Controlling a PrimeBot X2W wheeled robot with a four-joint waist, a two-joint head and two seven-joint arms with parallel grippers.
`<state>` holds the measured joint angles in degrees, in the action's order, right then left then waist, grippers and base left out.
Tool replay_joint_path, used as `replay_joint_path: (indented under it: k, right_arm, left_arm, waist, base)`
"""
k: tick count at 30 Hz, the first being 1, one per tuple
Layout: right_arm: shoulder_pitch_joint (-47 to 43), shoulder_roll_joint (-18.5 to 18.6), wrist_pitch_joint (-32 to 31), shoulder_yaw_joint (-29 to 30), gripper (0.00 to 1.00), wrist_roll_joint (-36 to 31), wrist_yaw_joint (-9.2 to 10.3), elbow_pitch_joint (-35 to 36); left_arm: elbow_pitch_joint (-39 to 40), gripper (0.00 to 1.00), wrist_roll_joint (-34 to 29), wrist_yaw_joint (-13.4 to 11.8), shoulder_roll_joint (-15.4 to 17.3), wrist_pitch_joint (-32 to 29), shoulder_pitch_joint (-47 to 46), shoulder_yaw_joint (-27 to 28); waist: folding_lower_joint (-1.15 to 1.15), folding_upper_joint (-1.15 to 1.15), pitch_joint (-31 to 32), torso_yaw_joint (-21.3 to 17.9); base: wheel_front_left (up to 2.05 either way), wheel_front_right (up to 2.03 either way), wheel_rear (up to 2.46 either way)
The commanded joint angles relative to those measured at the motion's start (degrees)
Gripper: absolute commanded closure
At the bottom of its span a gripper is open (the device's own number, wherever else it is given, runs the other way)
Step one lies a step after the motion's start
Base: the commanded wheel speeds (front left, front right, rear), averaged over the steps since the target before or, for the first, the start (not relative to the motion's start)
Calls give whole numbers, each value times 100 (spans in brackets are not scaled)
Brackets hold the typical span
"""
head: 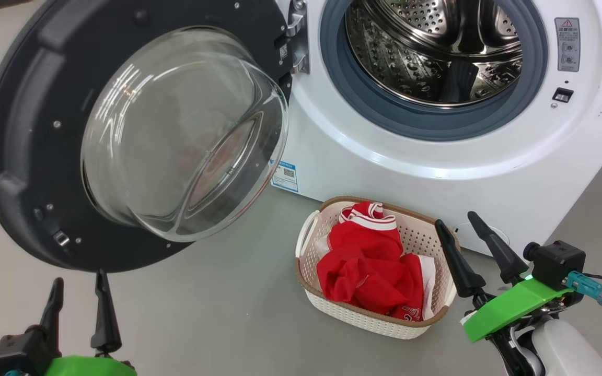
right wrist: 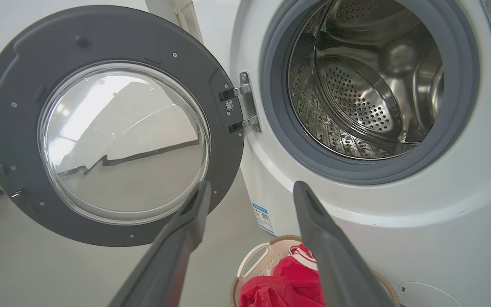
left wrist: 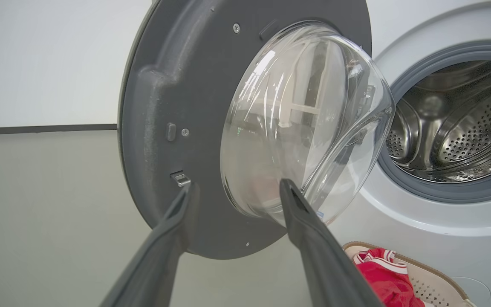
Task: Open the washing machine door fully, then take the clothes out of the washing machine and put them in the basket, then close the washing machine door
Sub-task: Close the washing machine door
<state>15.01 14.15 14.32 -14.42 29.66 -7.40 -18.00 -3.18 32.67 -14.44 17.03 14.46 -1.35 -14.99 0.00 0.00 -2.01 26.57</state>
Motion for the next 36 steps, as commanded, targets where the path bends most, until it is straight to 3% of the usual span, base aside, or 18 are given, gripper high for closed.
replay_joint_path:
  k: [1,19,20,22,24,36]
  right_arm:
    - [53,35,68,-120,0,80,-9,121]
    - [43,57,68,-82,0,59,-9,144]
    - [48,58,68,-84,0,58,-9,143]
    - [56,60,68,-87,0,59,-9,137]
    - [62,59,68,-87,0,60,-9,133]
    - [53,34,68,-107,0,63,-9,121]
  left_arm:
    - [157,0,-21,-48,142,51,-97,256]
    - [222,0,-36,-67,131,52,-75,316]
    - [225,12,-35,-65,135,52,-77,317]
    - [228,62,-31,-60,145,52,-79,319]
    - [233,100,-29,-58,158,52,-82,318]
    - [473,100,-39,-58,403,-75,-194,401]
  waist:
    - [0,0,-13,-11]
    - [0,0,-40,-59]
    - [0,0,-47,-62]
    - [0,0,-57,-68]
    - [0,0,-66,-76]
    - [0,0,-34,-96]
  base:
    - [0,0,0]
    - [0,0,0]
    - [0,0,0]
    - [0,0,0]
    - [0,0,0]
    - [0,0,0]
